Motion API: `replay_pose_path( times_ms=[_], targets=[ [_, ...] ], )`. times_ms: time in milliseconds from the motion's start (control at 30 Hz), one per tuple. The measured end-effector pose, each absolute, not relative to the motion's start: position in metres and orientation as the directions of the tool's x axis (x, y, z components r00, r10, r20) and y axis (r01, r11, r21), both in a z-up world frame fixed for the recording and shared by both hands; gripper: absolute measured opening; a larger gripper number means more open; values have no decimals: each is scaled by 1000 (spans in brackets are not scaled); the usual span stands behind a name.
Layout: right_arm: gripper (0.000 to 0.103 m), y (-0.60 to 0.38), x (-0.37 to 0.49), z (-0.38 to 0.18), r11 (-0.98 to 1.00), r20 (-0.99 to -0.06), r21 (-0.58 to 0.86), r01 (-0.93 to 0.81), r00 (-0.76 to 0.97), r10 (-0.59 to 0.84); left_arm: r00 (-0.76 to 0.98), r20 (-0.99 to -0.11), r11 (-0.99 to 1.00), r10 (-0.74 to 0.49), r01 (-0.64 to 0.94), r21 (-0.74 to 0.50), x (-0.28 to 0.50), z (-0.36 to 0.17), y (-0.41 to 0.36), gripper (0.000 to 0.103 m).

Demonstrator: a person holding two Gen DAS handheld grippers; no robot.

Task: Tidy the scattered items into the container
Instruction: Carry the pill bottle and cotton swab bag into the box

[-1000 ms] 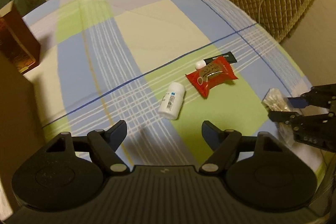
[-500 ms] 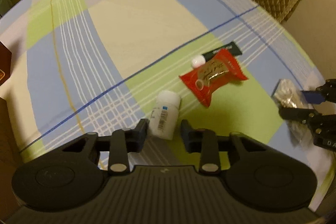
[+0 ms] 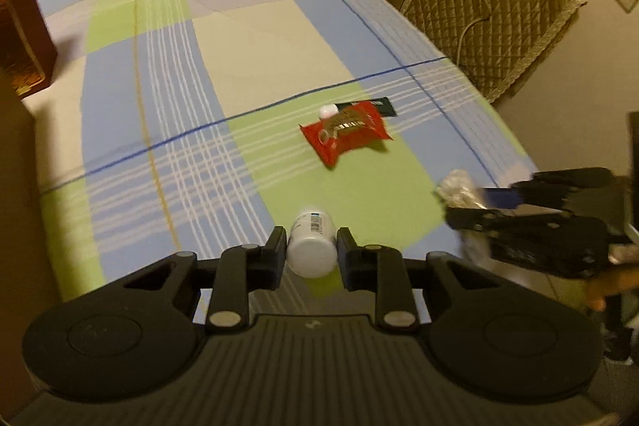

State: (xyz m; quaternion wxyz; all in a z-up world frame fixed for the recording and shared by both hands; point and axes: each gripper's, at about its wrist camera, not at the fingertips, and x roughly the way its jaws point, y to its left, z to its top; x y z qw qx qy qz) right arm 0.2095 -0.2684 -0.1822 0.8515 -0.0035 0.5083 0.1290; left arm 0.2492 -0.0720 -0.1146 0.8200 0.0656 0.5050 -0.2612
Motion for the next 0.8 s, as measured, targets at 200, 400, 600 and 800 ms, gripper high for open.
replay_pose_path(
  times_ms=[200,400,600,800],
  targets=[
    [30,-254,191,-181,954,-872,183,-238,408,269,383,-842,877,-379,441,-193,216,-97,-45,22],
    [29,-234,180,-170,934,-868,209,-289,386,313,438,-809,898,-392,374,-232,195,-73,-8,22],
    [29,-205,179,-140,902,-839,245,-356,388,381,520,-769,921,-372,309,-236,176,-37,42,22],
    [29,-160,184,-95,832,-784,282,-478,385,487,589,-750,951,-302,235,-199,158,-7,101,22]
  ],
)
